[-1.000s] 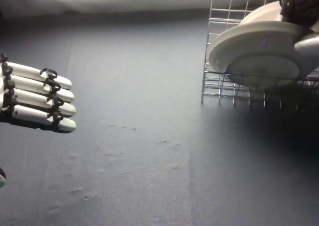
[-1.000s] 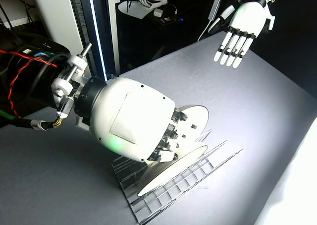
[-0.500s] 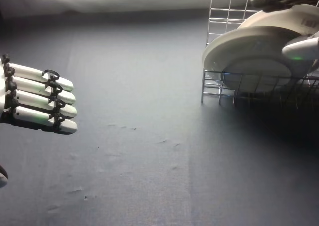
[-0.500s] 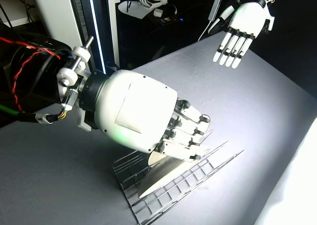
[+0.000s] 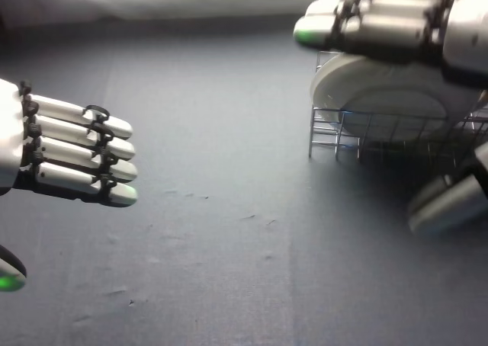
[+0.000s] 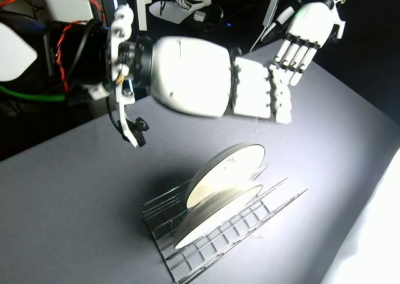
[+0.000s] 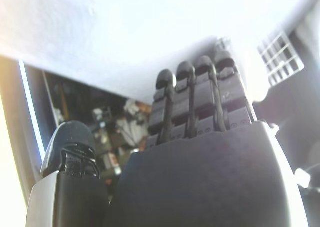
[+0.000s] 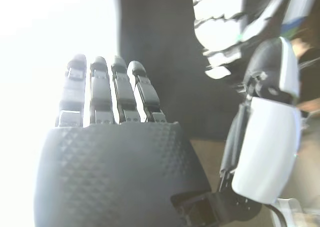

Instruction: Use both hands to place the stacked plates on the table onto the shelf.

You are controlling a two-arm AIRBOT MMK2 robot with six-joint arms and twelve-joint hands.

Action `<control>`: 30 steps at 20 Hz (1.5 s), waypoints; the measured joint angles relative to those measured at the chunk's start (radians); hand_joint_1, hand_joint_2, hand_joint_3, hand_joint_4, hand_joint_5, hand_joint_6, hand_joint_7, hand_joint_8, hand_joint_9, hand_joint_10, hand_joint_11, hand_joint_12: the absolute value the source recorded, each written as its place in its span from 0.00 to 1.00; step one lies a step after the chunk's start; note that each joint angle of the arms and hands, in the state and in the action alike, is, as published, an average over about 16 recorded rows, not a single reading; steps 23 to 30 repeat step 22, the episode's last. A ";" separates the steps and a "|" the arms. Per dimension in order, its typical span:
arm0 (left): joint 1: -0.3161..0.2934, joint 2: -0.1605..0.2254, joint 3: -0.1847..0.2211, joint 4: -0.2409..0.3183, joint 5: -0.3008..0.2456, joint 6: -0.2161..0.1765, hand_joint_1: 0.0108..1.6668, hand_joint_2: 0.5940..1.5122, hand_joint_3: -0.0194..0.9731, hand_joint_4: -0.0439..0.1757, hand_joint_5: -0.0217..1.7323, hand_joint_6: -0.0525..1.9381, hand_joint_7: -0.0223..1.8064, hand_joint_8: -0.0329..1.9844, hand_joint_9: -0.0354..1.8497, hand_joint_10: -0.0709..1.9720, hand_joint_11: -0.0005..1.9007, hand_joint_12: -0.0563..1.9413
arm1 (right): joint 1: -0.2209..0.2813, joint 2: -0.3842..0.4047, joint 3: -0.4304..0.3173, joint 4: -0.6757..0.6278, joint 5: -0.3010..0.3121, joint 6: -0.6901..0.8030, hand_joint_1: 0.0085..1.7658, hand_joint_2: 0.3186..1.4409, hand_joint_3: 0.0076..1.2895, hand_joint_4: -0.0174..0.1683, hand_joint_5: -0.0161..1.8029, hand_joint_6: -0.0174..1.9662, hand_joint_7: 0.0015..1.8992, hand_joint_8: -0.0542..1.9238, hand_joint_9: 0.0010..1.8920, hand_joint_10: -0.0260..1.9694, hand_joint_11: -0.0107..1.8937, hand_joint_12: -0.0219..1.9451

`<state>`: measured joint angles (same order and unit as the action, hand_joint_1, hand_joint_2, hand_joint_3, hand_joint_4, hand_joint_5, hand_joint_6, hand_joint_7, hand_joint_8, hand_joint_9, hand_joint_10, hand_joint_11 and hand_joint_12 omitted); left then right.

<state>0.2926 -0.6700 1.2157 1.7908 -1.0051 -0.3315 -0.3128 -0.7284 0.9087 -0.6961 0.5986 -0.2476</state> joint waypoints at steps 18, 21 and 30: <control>-0.045 -0.014 -0.029 0.044 -0.046 -0.012 0.36 0.64 0.02 0.77 0.78 0.98 0.82 0.97 0.81 0.98 0.76 0.99 | -0.018 -0.007 0.070 -0.419 0.374 -0.049 0.22 0.71 0.01 0.14 0.81 0.97 0.78 0.99 0.81 0.98 0.84 0.98; -0.048 -0.016 -0.032 0.055 -0.048 -0.010 0.42 0.64 0.01 0.91 0.78 0.98 0.83 0.98 0.82 0.98 0.76 1.00 | -0.017 -0.007 0.073 -0.427 0.392 -0.053 0.25 0.77 0.01 0.15 0.87 0.97 0.84 0.99 0.88 0.98 0.93 0.99; -0.048 -0.016 -0.034 0.056 -0.048 -0.010 0.44 0.65 0.01 0.92 0.78 0.98 0.82 0.98 0.81 0.98 0.75 1.00 | -0.017 -0.007 0.074 -0.429 0.397 -0.054 0.27 0.79 0.01 0.15 0.88 0.97 0.85 0.99 0.89 0.98 0.95 0.99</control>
